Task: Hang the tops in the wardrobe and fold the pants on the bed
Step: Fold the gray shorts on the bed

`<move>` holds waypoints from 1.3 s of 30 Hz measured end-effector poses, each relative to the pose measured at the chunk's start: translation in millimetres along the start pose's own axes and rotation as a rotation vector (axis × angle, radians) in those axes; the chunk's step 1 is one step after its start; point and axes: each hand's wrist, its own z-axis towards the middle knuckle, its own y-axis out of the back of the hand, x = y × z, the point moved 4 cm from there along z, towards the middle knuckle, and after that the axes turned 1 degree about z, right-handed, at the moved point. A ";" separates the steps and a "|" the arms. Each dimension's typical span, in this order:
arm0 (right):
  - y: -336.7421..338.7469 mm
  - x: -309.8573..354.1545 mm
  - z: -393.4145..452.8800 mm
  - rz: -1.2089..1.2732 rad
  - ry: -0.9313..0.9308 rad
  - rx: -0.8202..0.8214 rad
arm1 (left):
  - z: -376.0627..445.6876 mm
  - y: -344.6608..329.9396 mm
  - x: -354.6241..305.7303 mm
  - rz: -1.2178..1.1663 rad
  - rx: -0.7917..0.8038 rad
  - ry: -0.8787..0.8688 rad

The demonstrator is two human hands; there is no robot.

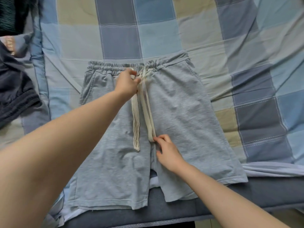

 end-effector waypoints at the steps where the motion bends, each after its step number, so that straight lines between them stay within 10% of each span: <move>1: 1.1 -0.5 -2.2 -0.027 0.007 0.025 | -0.3 -3.2 6.9 0.126 -0.012 -0.002; 7: 56.0 -29.6 -35.7 0.043 -0.045 -0.232 | -62.7 -34.4 29.9 0.563 -0.086 -0.339; 12: 124.5 -96.8 -66.4 -0.126 -0.402 -0.587 | -132.4 -100.1 39.9 0.608 0.237 -0.533; 22: 137.7 -137.8 -93.0 -0.309 -0.928 -0.114 | -171.7 -178.3 40.4 0.178 0.538 0.008; 26: 128.7 -92.8 -104.3 -0.571 -0.395 -0.191 | -174.7 -192.0 28.0 -0.221 0.610 0.300; 30: 106.2 -45.8 -122.7 -0.316 -0.019 0.149 | -180.8 -200.0 20.0 -0.209 0.616 0.352; 39: 197.8 -37.3 -0.5 0.223 -0.247 -0.383 | -194.3 -181.4 29.8 -0.086 0.498 0.099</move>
